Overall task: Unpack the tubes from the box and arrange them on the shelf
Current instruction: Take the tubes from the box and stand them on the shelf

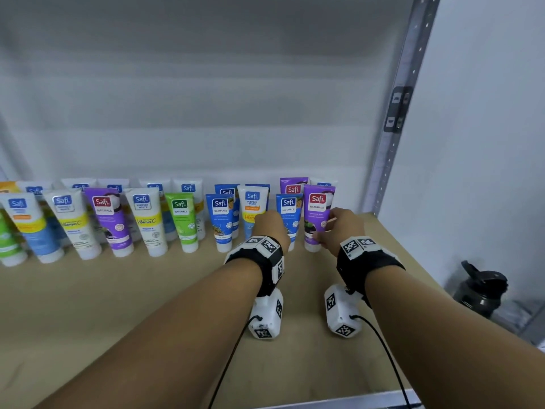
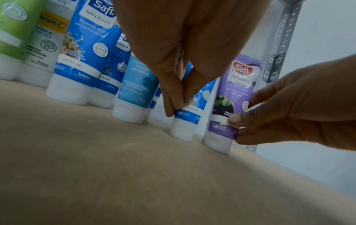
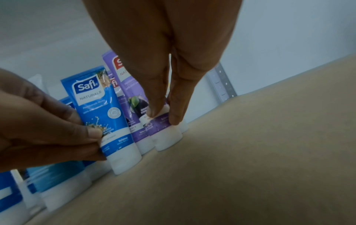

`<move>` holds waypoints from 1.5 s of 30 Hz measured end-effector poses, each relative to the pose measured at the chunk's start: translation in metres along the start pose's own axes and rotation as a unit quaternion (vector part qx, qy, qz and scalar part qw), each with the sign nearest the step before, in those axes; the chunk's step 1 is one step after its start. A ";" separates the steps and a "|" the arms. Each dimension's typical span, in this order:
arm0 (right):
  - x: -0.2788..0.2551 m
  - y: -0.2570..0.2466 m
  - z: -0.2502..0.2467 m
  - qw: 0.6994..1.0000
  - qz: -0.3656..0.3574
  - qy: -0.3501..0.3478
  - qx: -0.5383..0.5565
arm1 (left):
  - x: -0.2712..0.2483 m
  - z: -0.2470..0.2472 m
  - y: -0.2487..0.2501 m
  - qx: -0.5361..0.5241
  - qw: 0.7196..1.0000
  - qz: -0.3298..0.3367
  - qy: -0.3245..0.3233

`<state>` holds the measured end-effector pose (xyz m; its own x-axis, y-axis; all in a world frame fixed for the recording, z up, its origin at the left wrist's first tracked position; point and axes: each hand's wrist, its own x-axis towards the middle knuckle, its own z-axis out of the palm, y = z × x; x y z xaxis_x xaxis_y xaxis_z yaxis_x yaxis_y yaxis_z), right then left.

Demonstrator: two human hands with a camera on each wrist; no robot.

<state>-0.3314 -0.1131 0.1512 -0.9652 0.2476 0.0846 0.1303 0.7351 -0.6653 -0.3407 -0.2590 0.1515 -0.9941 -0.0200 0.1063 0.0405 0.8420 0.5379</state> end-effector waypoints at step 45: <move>-0.446 -0.101 0.397 0.726 -0.294 -0.527 -0.330 | -0.455 -0.037 -0.490 0.194 0.921 -0.216 -0.260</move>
<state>-0.0046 -0.5485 -0.1136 -0.4898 -0.5958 -0.6365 -0.6295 0.7468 -0.2146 0.0956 -0.6821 -0.1293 -0.8262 -0.2224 -0.5177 -0.3092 0.9471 0.0864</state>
